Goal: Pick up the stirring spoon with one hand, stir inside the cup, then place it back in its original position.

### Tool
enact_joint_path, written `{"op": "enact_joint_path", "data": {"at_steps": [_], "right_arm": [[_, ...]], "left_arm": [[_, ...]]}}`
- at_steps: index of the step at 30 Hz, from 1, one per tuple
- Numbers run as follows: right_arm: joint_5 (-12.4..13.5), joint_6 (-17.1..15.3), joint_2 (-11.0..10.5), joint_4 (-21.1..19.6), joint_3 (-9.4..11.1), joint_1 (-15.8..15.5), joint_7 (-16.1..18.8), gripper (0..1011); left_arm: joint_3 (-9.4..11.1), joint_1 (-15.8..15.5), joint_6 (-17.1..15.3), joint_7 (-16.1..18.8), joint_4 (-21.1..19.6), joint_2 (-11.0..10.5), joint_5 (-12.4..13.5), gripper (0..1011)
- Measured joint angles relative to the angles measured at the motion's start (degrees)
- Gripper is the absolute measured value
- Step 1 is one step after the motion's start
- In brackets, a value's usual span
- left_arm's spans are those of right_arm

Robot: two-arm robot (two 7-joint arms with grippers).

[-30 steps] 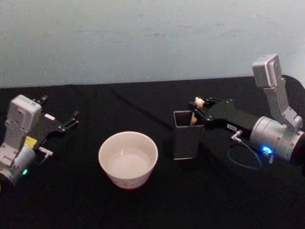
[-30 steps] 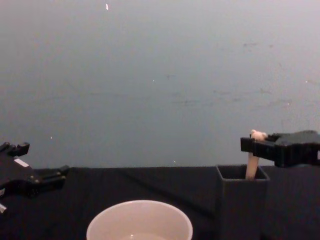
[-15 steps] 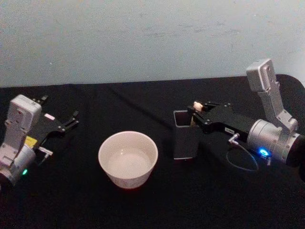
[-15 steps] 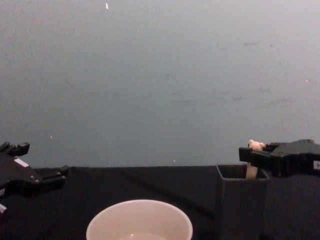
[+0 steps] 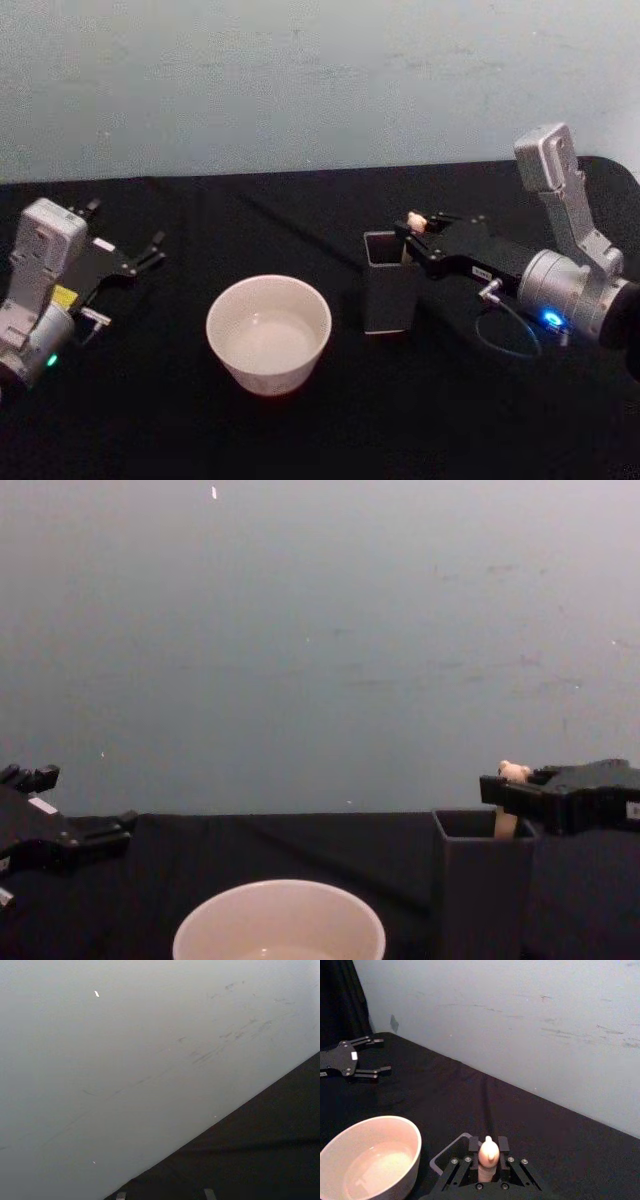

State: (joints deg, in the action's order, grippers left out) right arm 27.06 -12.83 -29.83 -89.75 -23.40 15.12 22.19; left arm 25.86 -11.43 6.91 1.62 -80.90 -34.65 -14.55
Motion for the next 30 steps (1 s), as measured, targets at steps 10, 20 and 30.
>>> {"op": "enact_joint_path", "data": {"at_steps": [10,20,30], "right_arm": [[0.06,0.02,-0.07,-0.03,-0.04,0.0,0.04,223],[0.16,0.05,-0.12,-0.03,-0.09,0.01,0.1,274],[0.2,0.09,-0.14,-0.03,-0.09,0.01,0.12,564]], "left_arm": [[0.0,0.0,0.0,0.0,0.0,0.0,0.0,1001],[0.0,0.0,0.0,0.0,0.0,0.0,0.0,1001],[0.0,0.0,0.0,0.0,0.0,0.0,0.0,1001]]}}
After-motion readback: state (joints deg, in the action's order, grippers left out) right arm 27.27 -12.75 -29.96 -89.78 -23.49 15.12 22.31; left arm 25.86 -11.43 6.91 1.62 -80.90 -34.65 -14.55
